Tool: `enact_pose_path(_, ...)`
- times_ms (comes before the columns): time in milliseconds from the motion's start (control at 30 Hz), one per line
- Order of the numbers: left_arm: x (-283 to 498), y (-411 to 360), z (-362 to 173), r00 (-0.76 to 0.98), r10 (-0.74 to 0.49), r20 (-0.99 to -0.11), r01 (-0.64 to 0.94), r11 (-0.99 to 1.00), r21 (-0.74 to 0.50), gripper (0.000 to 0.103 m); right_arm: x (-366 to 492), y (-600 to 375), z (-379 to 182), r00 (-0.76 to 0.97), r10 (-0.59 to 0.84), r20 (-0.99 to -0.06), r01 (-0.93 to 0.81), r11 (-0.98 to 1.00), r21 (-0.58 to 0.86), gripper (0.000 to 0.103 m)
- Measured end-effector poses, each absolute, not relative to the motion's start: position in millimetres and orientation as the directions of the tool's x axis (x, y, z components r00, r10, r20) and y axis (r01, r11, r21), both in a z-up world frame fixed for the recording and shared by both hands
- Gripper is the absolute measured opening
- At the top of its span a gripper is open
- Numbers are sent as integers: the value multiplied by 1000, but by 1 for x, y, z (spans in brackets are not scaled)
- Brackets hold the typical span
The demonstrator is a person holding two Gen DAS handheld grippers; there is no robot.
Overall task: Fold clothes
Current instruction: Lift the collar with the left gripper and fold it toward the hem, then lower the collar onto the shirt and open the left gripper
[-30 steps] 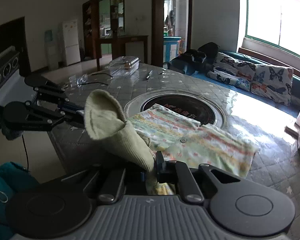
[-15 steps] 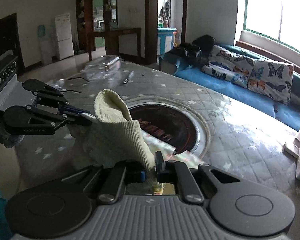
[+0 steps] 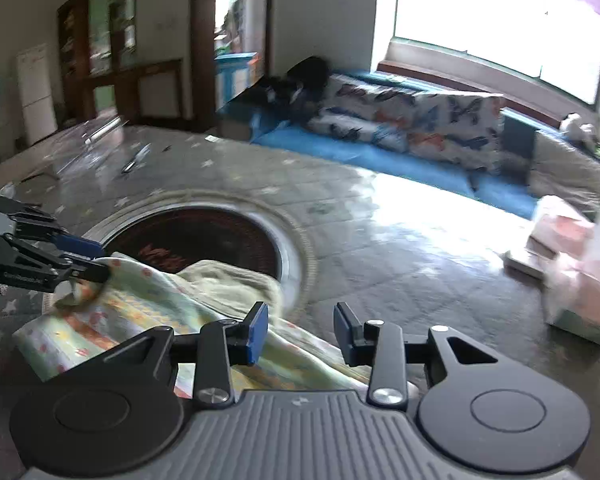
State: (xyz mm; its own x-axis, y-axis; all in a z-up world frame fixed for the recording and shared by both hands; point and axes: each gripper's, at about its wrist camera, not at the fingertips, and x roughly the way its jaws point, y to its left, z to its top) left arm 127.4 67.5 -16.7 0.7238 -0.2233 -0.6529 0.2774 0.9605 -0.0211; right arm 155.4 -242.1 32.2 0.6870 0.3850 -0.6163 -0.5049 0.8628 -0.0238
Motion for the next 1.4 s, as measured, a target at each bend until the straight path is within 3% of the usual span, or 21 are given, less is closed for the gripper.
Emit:
enact_pose_path(200, 132, 83, -7, 757, -142, -638, 136, 989, -58, 45, 143, -251, 20, 672, 429, -603, -498, 865, 60, 36)
enact_pose_path(500, 128, 40, -6, 686, -341, -643, 268, 940, -213, 35, 161, -249, -22, 630, 431, -645, -451, 880, 148, 35)
enact_pose_path(633, 143, 27, -21, 660, -337, -671, 258, 941, -219, 35, 166, -257, -29, 643, 402, -652, -411, 899, 149, 20)
enact_pose_path(867, 152, 38, -27, 663, -307, -683, 197, 952, -237, 34, 161, -251, -15, 666, 409, -624, -428, 895, 129, 21)
enact_pose_path(1033, 150, 29, -13, 674, -362, -645, 220, 931, -292, 32, 171, -223, -14, 632, 463, -622, -484, 862, 149, 21)
enact_pose_path(1300, 162, 17, -30, 659, -326, -678, 199, 945, -261, 32, 173, -209, -18, 614, 467, -636, -507, 851, 135, 22)
enact_pose_path(1367, 155, 19, -27, 665, -334, -668, 205, 942, -266, 36, 171, -208, -18, 614, 467, -636, -512, 849, 129, 27)
enact_pose_path(1400, 150, 19, -24, 669, -337, -663, 211, 941, -266, 38, 170, -208, -17, 615, 467, -636, -514, 848, 126, 34)
